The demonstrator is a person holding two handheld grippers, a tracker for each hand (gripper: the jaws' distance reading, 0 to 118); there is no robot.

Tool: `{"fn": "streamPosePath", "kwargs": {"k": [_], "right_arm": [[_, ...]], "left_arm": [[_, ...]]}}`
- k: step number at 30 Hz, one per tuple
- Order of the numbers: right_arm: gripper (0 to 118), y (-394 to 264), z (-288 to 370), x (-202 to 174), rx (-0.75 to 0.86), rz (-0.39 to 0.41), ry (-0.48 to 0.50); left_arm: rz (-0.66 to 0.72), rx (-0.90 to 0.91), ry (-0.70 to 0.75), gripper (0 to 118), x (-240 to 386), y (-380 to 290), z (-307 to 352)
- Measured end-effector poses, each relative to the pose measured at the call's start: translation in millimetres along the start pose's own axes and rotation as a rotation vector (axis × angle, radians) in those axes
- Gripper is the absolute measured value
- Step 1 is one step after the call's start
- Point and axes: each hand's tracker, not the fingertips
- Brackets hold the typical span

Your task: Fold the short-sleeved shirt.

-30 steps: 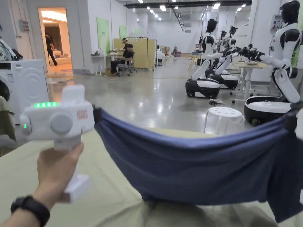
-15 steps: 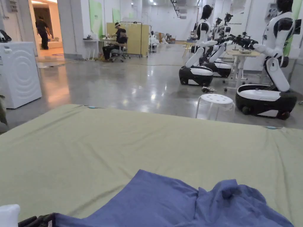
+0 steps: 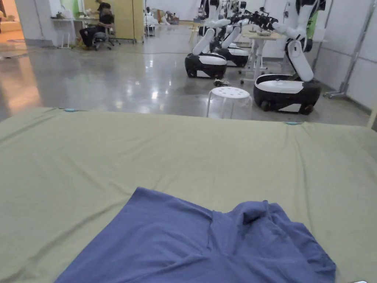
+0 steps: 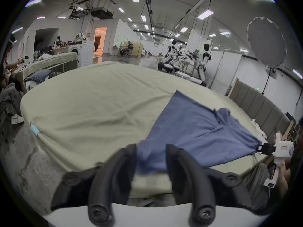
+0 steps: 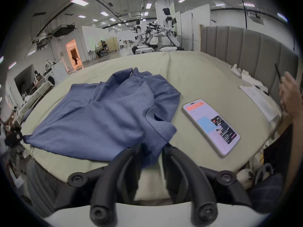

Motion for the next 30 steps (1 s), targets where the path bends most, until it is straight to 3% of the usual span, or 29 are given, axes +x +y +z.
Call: {"fn": "streamPosePath", "kwargs": {"k": [1, 4, 11, 19, 20, 21, 22, 24, 25, 30], "right_arm": [[47, 2, 3, 2, 0.011, 0.007, -0.006], [52, 9, 20, 9, 0.093, 0.020, 0.004], [61, 39, 82, 4, 0.408, 0.070, 0.027], [63, 64, 106, -10, 0.470, 0.031, 0.128], [61, 64, 107, -11, 0.474, 0.028, 0.140], [53, 65, 109, -11, 0.475, 0.026, 0.163], [34, 65, 110, -11, 0.478, 0.023, 0.171], [9, 64, 114, -16, 0.485, 0.029, 0.156], [1, 64, 115, -18, 0.491, 0.040, 0.138], [0, 64, 112, -19, 0.478, 0.077, 0.115]], "left_arm": [[-0.025, 0.034, -0.037, 43, 5, 5, 4], [-0.152, 0.159, 0.002, 51, 35, 19, 27], [-0.280, 0.372, -0.002, 51, 103, 48, 73], [-0.308, 0.416, -0.069, 49, 132, 54, 86], [-0.313, 0.416, -0.068, 44, 136, 54, 88], [-0.321, 0.413, -0.078, 31, 138, 54, 88], [-0.324, 0.410, -0.082, 12, 139, 54, 88], [-0.316, 0.415, -0.067, 11, 136, 48, 87], [-0.314, 0.414, -0.074, 3, 135, 49, 88], [-0.308, 0.397, -0.041, 3, 136, 49, 89]]}}
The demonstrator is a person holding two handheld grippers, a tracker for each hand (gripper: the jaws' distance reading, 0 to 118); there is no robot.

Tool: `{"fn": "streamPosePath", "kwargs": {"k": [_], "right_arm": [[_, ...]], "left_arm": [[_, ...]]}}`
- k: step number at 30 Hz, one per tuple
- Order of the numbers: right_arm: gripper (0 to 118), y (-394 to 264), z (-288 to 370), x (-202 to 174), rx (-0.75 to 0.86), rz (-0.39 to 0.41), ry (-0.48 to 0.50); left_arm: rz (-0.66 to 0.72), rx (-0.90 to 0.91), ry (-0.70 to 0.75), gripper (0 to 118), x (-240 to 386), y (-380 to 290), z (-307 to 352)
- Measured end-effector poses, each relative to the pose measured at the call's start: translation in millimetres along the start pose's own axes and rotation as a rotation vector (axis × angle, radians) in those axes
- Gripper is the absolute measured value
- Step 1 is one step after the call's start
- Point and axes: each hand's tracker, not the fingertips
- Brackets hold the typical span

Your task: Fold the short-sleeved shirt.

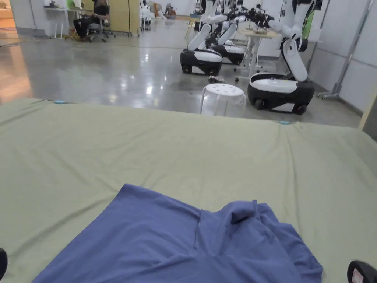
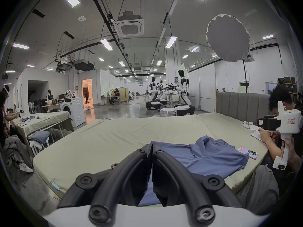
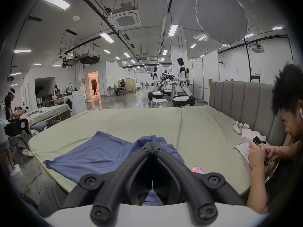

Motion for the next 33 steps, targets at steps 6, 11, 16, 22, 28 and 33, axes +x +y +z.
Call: {"fn": "streamPosePath", "kwargs": {"k": [6, 11, 16, 22, 28, 33], "right_arm": [[0, 8, -7, -6, -0.003, -0.004, 0.026], [0, 7, -13, -6, -0.017, -0.016, 0.056], [0, 2, -18, -6, -0.036, -0.041, 0.077], [0, -5, -20, -6, -0.078, -0.066, 0.119], [0, -16, -26, -2, -0.132, -0.112, 0.145], [0, -21, -26, 2, -0.161, -0.126, 0.134]], "left_arm": [[0.078, -0.020, 0.019, 3, -18, -8, 1], [0.121, -0.052, 0.020, 3, -33, -16, 1], [0.114, -0.067, 0.021, 3, -38, -18, 2], [0.213, -0.216, 0.067, 7, -69, -40, -12], [0.310, -0.466, 0.123, 39, -109, -89, -44], [0.471, -0.563, 0.136, 38, -135, -137, -71]]}}
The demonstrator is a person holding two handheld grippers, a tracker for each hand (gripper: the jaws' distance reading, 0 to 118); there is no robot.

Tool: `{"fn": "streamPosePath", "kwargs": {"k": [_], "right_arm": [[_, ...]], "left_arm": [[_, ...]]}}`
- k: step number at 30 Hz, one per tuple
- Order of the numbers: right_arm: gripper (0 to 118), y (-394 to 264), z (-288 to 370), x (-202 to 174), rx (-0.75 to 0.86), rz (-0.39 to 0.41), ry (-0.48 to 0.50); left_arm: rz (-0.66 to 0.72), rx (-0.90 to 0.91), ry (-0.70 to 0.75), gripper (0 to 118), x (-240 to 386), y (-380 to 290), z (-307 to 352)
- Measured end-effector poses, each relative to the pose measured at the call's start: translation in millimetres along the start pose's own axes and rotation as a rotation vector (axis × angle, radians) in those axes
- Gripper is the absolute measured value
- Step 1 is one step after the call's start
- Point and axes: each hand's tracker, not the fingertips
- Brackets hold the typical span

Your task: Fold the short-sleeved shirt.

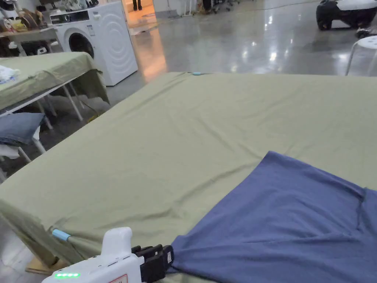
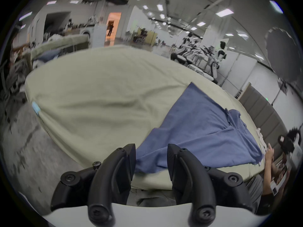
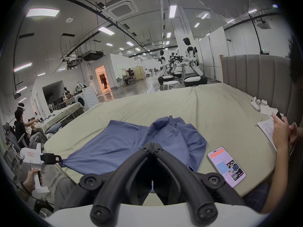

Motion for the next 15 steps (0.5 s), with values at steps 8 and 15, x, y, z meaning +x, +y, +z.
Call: {"fn": "streamPosePath", "kwargs": {"k": [8, 15], "right_arm": [[0, -3, 3, 11, -0.023, -0.015, -0.040], [0, 16, -10, 2, -0.050, -0.044, -0.052]], "left_arm": [[-0.033, -0.039, -0.005, 21, 15, -6, -23], [-0.058, -0.077, 0.011, 9, 22, -12, -31]]}}
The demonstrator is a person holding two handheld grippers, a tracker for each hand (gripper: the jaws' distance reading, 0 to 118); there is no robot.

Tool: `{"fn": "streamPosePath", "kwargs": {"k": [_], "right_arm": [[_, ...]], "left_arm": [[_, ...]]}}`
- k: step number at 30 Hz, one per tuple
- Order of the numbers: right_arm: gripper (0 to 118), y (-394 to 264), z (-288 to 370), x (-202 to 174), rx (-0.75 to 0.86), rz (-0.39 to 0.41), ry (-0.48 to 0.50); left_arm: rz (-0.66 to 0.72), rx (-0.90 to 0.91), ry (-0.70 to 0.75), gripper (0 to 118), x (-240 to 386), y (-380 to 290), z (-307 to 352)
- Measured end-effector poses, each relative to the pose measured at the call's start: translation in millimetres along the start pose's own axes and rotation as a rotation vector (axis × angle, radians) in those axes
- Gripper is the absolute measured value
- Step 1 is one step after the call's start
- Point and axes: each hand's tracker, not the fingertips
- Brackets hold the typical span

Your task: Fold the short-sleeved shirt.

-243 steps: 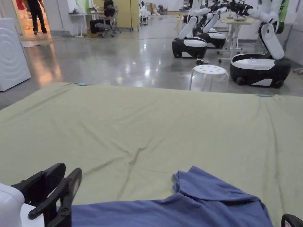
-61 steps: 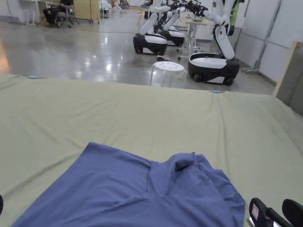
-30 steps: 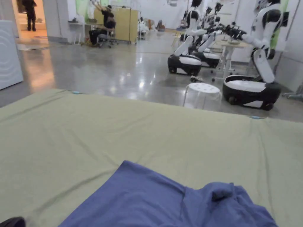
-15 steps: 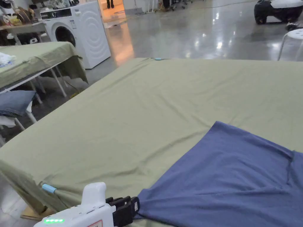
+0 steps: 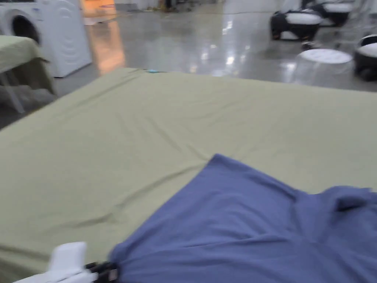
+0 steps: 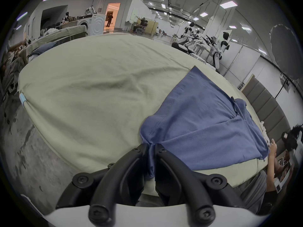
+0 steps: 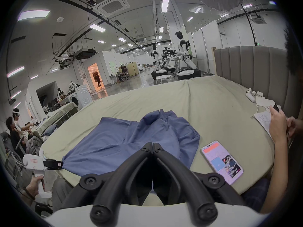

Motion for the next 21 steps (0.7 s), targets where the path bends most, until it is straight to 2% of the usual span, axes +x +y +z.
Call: {"fn": "streamPosePath", "kwargs": {"k": [1, 2, 3, 4, 5, 7, 9, 12, 15, 19, 21], "right_arm": [[1, 5, -3, 0, -0.013, 0.013, -0.008], [7, 14, -9, 0, -0.018, 0.026, -0.015], [17, 26, -17, 0, -0.030, 0.059, 0.000], [37, 37, -25, 2, -0.058, 0.091, 0.017], [49, 48, -28, -5, -0.086, 0.109, 0.030], [54, 67, -55, -1, -0.111, 0.139, 0.049], [61, 84, -127, 21, -0.164, 0.136, 0.076], [61, 107, -200, 39, -0.312, 0.055, 0.141], [61, 117, -273, 55, -0.439, 0.010, 0.130], [61, 109, -335, 63, -0.559, -0.078, 0.118], [60, 100, -352, 63, -0.598, -0.077, 0.137]], "left_arm": [[-0.003, -0.005, 0.003, 9, 0, 0, -1], [-0.016, -0.010, 0.011, 9, 3, 2, 0], [-0.020, -0.012, 0.013, 9, 3, 3, 1], [-0.018, -0.014, 0.012, 9, 2, 3, 1], [-0.013, -0.016, 0.008, 9, -1, 3, 1], [0.001, -0.019, 0.005, 9, 12, 3, 5], [-0.004, -0.023, 0.009, 9, 13, 4, 4], [-0.027, -0.029, 0.022, 9, 14, 5, 3], [-0.034, -0.032, 0.027, 9, 10, 4, -1], [-0.022, -0.037, 0.029, 9, 9, 4, -2], [-0.027, -0.039, 0.035, 9, 10, 4, -2]]}}
